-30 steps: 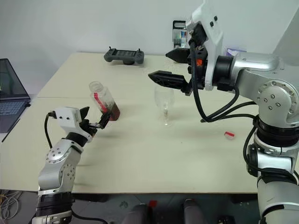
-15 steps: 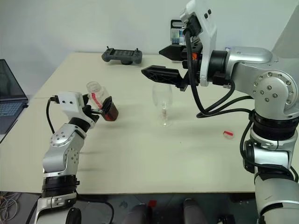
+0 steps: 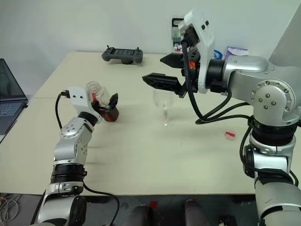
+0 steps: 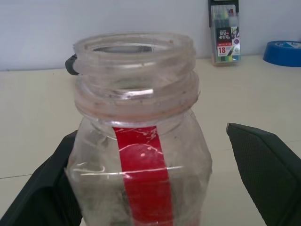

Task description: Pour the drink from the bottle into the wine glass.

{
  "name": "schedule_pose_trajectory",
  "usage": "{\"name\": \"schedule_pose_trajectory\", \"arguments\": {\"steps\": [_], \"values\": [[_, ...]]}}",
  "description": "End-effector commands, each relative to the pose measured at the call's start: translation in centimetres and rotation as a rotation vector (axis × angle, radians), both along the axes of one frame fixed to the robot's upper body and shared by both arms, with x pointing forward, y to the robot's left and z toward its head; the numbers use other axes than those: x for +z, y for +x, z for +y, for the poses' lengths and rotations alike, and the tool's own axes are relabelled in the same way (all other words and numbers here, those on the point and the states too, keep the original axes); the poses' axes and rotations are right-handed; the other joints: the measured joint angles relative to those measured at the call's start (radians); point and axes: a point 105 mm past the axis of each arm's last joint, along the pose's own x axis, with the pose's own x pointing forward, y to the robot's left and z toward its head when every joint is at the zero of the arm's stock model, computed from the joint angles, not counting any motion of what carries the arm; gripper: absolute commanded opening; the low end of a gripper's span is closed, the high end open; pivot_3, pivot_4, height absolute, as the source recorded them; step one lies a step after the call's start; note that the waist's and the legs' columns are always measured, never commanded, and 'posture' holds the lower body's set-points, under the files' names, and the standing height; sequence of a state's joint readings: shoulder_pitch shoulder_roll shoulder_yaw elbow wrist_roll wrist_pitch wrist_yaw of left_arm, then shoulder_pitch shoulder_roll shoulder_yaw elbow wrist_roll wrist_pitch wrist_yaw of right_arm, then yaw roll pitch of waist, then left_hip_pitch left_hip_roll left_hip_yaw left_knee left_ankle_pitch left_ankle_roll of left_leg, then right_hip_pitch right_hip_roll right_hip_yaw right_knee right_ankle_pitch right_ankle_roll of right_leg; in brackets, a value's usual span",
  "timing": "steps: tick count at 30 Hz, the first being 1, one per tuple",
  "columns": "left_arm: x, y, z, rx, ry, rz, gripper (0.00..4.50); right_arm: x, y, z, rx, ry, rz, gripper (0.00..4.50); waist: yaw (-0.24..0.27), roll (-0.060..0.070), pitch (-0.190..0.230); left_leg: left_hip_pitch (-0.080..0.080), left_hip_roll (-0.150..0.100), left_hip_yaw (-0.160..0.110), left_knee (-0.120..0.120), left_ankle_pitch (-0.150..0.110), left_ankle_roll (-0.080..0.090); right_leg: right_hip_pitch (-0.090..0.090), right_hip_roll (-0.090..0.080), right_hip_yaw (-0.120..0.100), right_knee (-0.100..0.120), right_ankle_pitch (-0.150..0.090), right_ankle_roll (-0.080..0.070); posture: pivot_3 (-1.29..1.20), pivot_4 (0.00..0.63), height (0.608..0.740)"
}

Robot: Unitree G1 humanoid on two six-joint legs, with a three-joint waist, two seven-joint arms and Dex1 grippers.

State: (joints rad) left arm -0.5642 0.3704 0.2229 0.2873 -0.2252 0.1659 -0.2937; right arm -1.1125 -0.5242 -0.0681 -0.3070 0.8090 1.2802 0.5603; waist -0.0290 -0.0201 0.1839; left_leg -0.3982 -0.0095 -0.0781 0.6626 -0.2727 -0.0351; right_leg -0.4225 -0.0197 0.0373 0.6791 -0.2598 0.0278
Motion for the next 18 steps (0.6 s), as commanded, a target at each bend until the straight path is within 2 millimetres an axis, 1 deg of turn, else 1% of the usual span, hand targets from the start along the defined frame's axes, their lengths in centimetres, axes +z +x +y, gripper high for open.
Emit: {"name": "schedule_pose_trajectory", "arguments": {"steps": [1,4,10,12,15,17,18], "values": [[2.1,0.1,0.0,0.010,0.028,-0.082,4.50,0.9,-0.6,-0.2,-0.002,0.016,-0.057,4.46,0.000,0.000,0.000,0.000,0.000,0.000,0.000,0.000,0.000,0.000,0.000,0.000,0.000,0.000,0.000,0.00,0.150,0.740],[2.3,0.1,0.0,0.017,0.026,-0.101,3.95,0.8,-0.6,-0.2,-0.008,0.016,-0.061,4.50,0.000,0.000,0.000,0.000,0.000,0.000,0.000,0.000,0.000,0.000,0.000,0.000,0.000,0.000,0.000,0.00,0.150,0.740],[2.5,0.1,-0.1,0.019,0.041,-0.114,2.22,-0.1,-0.3,-0.4,-0.036,0.002,-0.052,4.50,0.000,0.000,0.000,0.000,0.000,0.000,0.000,0.000,0.000,0.000,0.000,0.000,0.000,0.000,0.000,0.00,0.150,0.740],[2.9,0.2,-0.1,0.016,0.048,-0.122,2.16,-0.5,0.2,-1.3,-0.093,0.009,-0.061,4.50,0.000,0.000,0.000,0.000,0.000,0.000,0.000,0.000,0.000,0.000,0.000,0.000,0.000,0.000,0.000,0.00,0.150,0.740],[4.5,0.8,-0.8,-0.018,0.054,-0.153,2.16,-1.1,1.2,-3.8,-0.239,0.020,-0.089,4.50,0.003,0.000,0.000,0.000,0.000,-0.001,0.000,0.000,0.000,0.000,0.000,-0.001,0.000,0.000,0.000,0.00,0.150,0.740],[5.8,1.3,-1.5,-0.053,0.063,-0.175,2.16,-1.6,1.2,-5.3,-0.319,-0.011,-0.134,4.50,0.010,-0.001,0.000,-0.001,-0.001,-0.001,0.001,0.000,0.000,0.001,0.000,-0.001,0.000,0.000,0.000,0.00,0.150,0.740],[6.6,1.5,-2.3,-0.084,0.088,-0.190,2.16,-2.3,1.2,-6.5,-0.372,-0.049,-0.142,4.50,0.011,-0.001,0.001,-0.002,-0.001,-0.001,0.001,0.000,0.000,0.000,0.000,-0.002,0.000,0.000,0.000,0.00,0.150,0.740]]}}
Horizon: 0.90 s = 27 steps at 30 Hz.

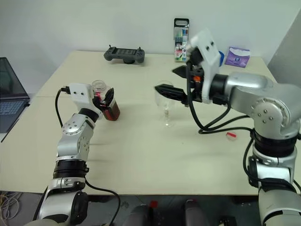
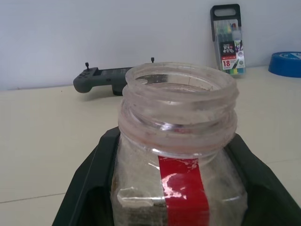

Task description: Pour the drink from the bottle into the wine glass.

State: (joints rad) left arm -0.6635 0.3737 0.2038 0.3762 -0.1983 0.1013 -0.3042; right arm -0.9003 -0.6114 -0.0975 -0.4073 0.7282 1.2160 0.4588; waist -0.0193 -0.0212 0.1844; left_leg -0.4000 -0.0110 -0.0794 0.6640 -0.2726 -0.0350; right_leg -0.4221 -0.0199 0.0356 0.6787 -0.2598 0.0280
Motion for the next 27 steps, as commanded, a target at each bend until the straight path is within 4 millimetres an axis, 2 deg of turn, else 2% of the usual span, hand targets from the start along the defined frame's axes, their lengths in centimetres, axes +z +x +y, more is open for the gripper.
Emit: {"name": "schedule_pose_trajectory", "arguments": {"steps": [1,3,5,7,11,16,22,27], "values": [[5.1,0.4,-2.3,-0.093,0.107,-0.140,2.16,0.3,-0.7,-3.1,-0.148,-0.075,-0.126,4.50,0.006,0.000,0.000,0.000,0.000,0.000,0.000,0.000,0.000,0.000,0.000,0.000,0.000,0.000,0.000,0.00,0.150,0.740],[6.2,0.6,-4.5,-0.174,0.205,-0.169,2.16,-1.2,-0.8,-5.1,-0.231,-0.131,-0.129,4.50,0.015,-0.001,0.000,-0.001,-0.002,0.001,0.000,0.000,0.000,0.000,0.000,-0.003,-0.002,0.000,0.000,0.00,0.150,0.740],[7.7,0.7,-7.6,-0.261,0.309,-0.226,2.16,-2.0,-2.3,-6.2,-0.244,-0.115,-0.222,4.50,0.021,-0.001,0.000,-0.001,-0.003,0.002,-0.001,0.000,0.000,0.001,0.001,-0.003,-0.003,0.000,0.001,0.00,0.150,0.740],[8.3,0.8,-9.1,-0.300,0.381,-0.264,2.16,-2.0,-3.7,-6.2,-0.243,-0.098,-0.346,4.50,0.020,-0.001,0.000,-0.001,-0.004,0.003,-0.001,0.000,0.000,0.001,0.000,-0.002,-0.005,-0.001,0.002,0.00,0.150,0.740],[8.7,0.5,-11.2,-0.348,0.516,-0.340,2.16,-4.1,-5.0,-4.9,-0.183,-0.023,-0.283,4.50,-0.001,-0.001,0.000,0.002,-0.006,0.006,-0.001,0.000,0.000,0.001,-0.001,0.004,-0.002,-0.001,0.004,0.00,0.150,0.740],[9.0,-0.1,-12.9,-0.387,0.680,-0.448,2.16,-3.7,-6.2,-3.6,-0.145,0.139,-0.313,4.50,-0.012,-0.002,0.000,0.004,-0.006,0.005,-0.001,0.000,0.001,0.001,0.000,0.003,0.002,-0.001,0.004,0.00,0.150,0.740],[9.5,-0.1,-13.3,-0.385,0.763,-0.518,2.16,-4.7,-6.9,-2.3,-0.106,0.164,-0.286,4.50,-0.010,-0.002,0.000,0.002,-0.007,0.003,0.000,0.001,0.001,0.001,0.000,0.002,0.001,-0.001,0.004,0.00,0.150,0.740],[9.8,0.1,-13.1,-0.365,0.829,-0.555,2.16,-5.1,-6.9,-2.3,-0.101,0.170,-0.274,4.50,-0.010,-0.002,0.000,0.002,-0.010,0.003,0.001,0.001,0.001,0.001,-0.002,0.002,0.001,-0.001,0.004,0.00,0.150,0.740]]}}
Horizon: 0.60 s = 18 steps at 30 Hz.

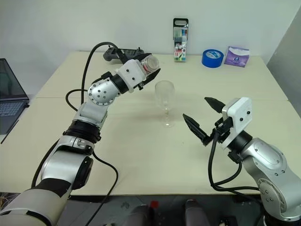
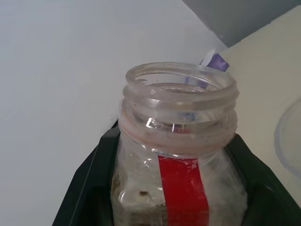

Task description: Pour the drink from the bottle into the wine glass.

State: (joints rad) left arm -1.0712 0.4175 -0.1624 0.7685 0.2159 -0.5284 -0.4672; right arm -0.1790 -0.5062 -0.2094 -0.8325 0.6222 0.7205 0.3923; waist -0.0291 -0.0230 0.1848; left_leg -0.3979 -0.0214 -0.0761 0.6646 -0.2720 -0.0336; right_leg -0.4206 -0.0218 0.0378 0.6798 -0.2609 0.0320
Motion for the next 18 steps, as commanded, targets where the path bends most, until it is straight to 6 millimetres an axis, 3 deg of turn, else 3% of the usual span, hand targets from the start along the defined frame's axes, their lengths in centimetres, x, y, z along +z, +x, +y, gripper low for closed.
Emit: {"name": "schedule_pose_trajectory", "arguments": {"steps": [1,10,18], "values": [[2.4,-0.6,-0.3,-0.016,0.031,-0.115,2.16,1.0,-0.7,0.4,0.023,0.003,-0.060,4.50,0.000,0.000,0.000,0.000,0.000,0.000,0.000,0.000,0.000,0.000,0.000,0.000,0.000,0.000,0.000,0.00,0.150,0.740],[1.0,-0.2,-1.6,0.008,0.228,-0.203,2.16,1.0,-0.1,0.4,0.022,-0.003,-0.061,4.50,0.000,0.000,0.000,0.000,-0.001,0.000,0.000,0.000,0.000,0.000,0.000,-0.001,0.000,0.000,0.000,0.00,0.150,0.740],[2.0,0.2,-2.2,0.040,0.265,-0.270,2.16,0.9,0.0,0.4,0.013,-0.009,-0.060,4.50,0.000,0.000,0.000,0.000,-0.001,-0.001,0.000,0.000,0.000,0.000,0.000,-0.001,0.001,0.000,0.000,0.00,0.150,0.740]]}}
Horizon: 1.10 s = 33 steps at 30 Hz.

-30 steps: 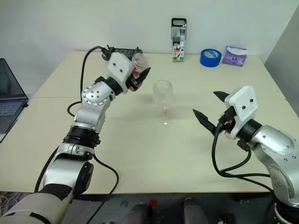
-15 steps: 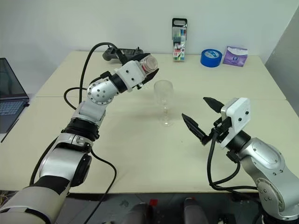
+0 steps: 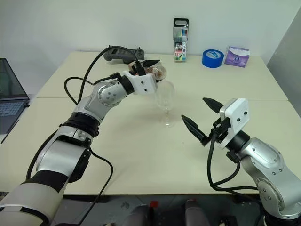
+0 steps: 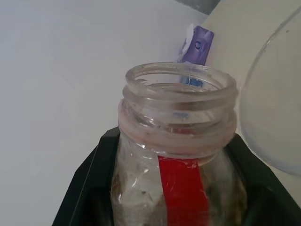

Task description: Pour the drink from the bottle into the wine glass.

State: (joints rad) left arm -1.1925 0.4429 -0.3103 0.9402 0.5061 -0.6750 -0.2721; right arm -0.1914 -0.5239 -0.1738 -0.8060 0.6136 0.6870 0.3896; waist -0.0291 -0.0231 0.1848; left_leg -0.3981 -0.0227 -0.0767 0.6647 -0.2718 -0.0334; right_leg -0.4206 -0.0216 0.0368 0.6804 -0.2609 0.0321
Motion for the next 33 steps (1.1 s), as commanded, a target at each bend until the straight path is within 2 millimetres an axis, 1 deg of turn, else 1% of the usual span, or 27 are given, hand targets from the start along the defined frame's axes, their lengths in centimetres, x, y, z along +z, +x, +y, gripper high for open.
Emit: {"name": "schedule_pose_trajectory", "arguments": {"steps": [1,12,17,28,33], "values": [[2.7,-0.5,-0.5,-0.019,-0.015,-0.106,2.16,1.0,-0.3,0.0,-0.005,0.002,-0.053,4.50,0.000,0.000,0.000,0.000,0.000,0.000,0.000,0.000,0.000,0.000,0.000,0.000,0.000,0.000,0.000,0.00,0.150,0.740],[3.9,-0.4,0.2,0.016,0.058,-0.192,2.16,1.0,-0.1,0.0,-0.015,0.001,-0.051,4.50,0.000,0.000,0.000,0.000,0.000,0.000,0.000,0.000,0.000,0.000,0.000,0.000,0.000,0.000,0.000,0.00,0.150,0.740],[4.0,-0.3,0.3,0.029,0.105,-0.221,2.16,1.0,0.0,0.2,-0.011,0.003,-0.048,4.50,-0.001,0.000,0.000,0.000,0.000,0.000,0.000,0.000,0.000,0.000,0.000,0.000,0.000,0.000,0.000,0.00,0.150,0.740],[4.5,-0.3,0.7,0.033,0.140,-0.265,2.16,0.9,0.1,0.2,-0.015,-0.007,-0.046,4.50,0.000,0.000,0.000,0.000,0.000,0.000,0.001,0.000,0.000,0.000,0.000,0.000,0.001,0.000,0.000,0.00,0.150,0.740],[4.1,-0.4,0.9,0.028,0.179,-0.268,2.16,1.2,0.1,0.4,-0.004,-0.012,-0.056,4.50,-0.001,0.000,0.000,0.000,0.000,0.000,0.001,0.000,0.000,0.000,0.000,0.000,0.001,0.000,0.000,0.00,0.150,0.740]]}}
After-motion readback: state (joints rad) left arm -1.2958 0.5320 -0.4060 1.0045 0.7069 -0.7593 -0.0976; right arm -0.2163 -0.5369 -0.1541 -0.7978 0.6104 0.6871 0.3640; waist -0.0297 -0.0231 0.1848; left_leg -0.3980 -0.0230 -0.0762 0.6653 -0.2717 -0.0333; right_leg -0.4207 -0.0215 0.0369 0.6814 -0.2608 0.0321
